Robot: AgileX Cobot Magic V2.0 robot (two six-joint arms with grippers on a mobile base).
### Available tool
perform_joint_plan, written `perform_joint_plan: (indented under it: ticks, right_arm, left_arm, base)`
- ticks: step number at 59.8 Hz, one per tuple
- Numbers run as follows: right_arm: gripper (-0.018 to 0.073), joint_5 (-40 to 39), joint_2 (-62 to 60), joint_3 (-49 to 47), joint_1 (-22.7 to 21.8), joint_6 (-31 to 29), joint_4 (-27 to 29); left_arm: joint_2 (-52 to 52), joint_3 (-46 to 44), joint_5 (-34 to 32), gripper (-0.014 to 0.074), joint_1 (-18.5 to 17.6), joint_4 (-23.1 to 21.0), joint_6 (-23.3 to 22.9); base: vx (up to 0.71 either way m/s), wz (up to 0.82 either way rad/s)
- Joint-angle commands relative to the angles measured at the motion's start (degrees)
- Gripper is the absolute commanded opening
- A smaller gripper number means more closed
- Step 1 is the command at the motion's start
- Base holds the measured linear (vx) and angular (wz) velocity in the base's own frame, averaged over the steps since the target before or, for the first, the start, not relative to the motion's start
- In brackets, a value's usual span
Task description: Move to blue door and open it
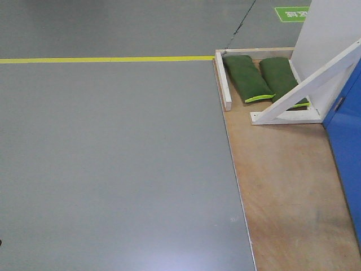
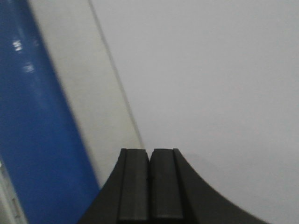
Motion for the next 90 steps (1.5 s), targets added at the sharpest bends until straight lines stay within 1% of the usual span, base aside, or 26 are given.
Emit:
perform_joint_plan:
  ticks: [1,6,11,25,38,51,62,82,90]
  right_arm:
    - [-0.0008,2.7,-3.3,-2.5,1.1,-0.6,-2.6]
    - [-0.0008,5.1,-3.6,-2.5,1.7,-0.6,-2.6]
    - [-0.0008,5.3,-3.7,-2.5,2.5,-0.6,-2.6]
    - [-0.0008,8.3,-6.3,-2.5,2.4,-0.4,-2.4]
    - [-0.0008,16.6,-11.5,-2.5,2.2,-0.4,-2.4]
    - [-0.0008,26.8,-16.9,-2.5,2.5,-0.1,-1.6]
    - [-0.0008,35.6,-21.0,-2.5,2.5,-0.1,3.0]
    - [-0.0008,50.1,-29.4,-2.5,2.5,-0.2,7.8]
    - [-0.0008,56.8,-33.6,-2.5,2.5,-0.2,11.7]
  left_arm:
    - [-0.8,0.3,-4.8,0.007,-0.4,0.0,-0.2]
    - [-0.8,0.3,-4.8,0.007,-0.4,0.0,-0.2]
    - [-0.8,0.3,-4.8,0.007,-0.4,0.0,-0.2]
    - [-0.8,0.3,-4.8,0.007,-0.4,0.0,-0.2]
    - [-0.8,0.3,-4.8,0.007,-0.4,0.0,-0.2]
    - [-0.8,0.3,-4.8,0.007,-0.4,0.0,-0.2]
    - [-0.8,0.3,-4.8,0.007,-0.4,0.0,-0.2]
    - [-0.8,0.3,-4.8,0.007,-0.4,0.0,-0.2]
    - [-0.8,0.3,-4.8,0.007,-0.4,0.0,-0.2]
  base:
    - [0.0,0.0]
    - [0.0,0.0]
    - [0.0,0.0]
    - [0.0,0.0]
    - [0.0,0.0]
    - [0.0,0.0]
    - [0.0,0.0]
    - [0.0,0.0]
    - [0.0,0.0]
